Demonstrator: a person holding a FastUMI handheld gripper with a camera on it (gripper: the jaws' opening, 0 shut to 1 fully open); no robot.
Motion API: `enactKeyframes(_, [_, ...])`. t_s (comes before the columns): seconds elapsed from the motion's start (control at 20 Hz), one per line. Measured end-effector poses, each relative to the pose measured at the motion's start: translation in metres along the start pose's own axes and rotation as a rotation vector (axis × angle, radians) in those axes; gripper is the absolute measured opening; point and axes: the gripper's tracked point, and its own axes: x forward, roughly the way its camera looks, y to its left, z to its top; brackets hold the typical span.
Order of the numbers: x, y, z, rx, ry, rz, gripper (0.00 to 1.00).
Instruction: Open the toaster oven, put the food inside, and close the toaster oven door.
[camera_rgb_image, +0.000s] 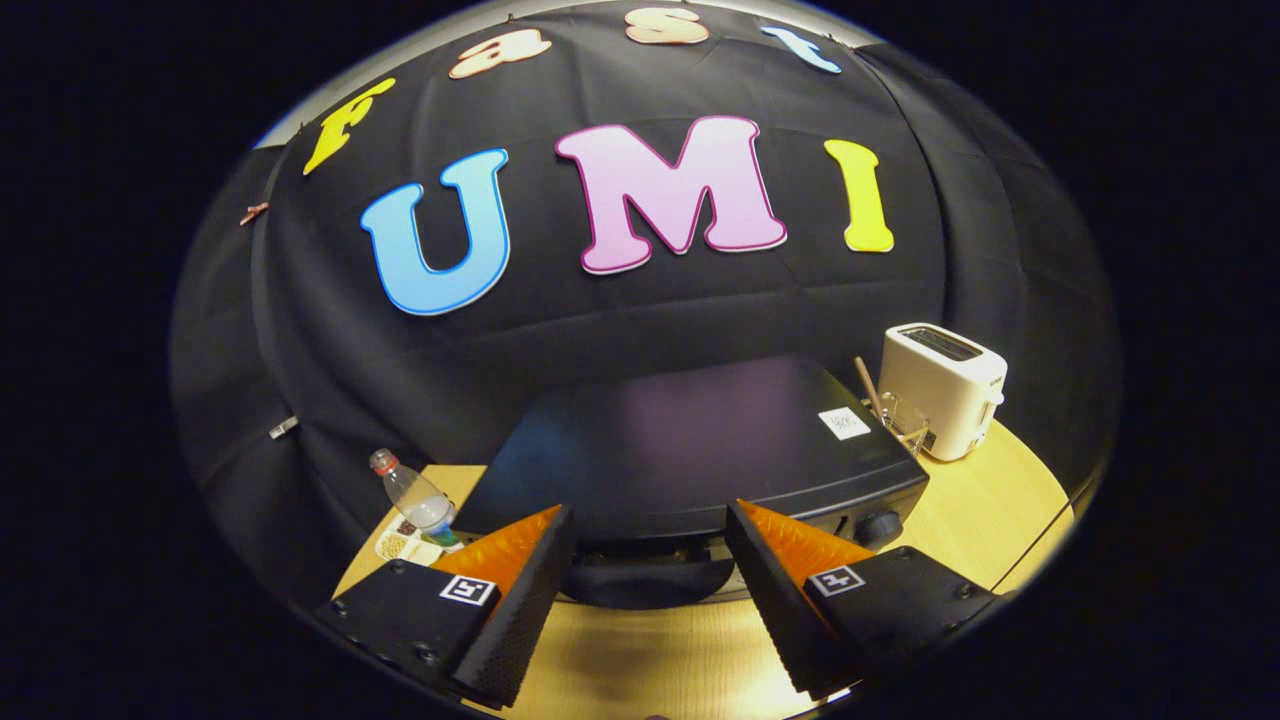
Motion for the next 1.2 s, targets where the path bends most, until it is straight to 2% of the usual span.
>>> enactKeyframes(0.35, [-0.004, -0.001, -0.017, -0.115, -0.018, -0.023, 0.97])
enactKeyframes(0.5, [-0.018, -0.004, -0.030, -0.095, 0.026, -0.017, 0.98])
enactKeyframes(0.8, [-0.060, -0.008, -0.081, -0.087, 0.154, -0.019, 0.98])
enactKeyframes(0.95, [-0.075, -0.010, -0.115, -0.129, 0.243, -0.010, 0.97])
enactKeyframes(1.2, [-0.086, -0.021, -0.162, -0.053, 0.419, -0.003, 0.96])
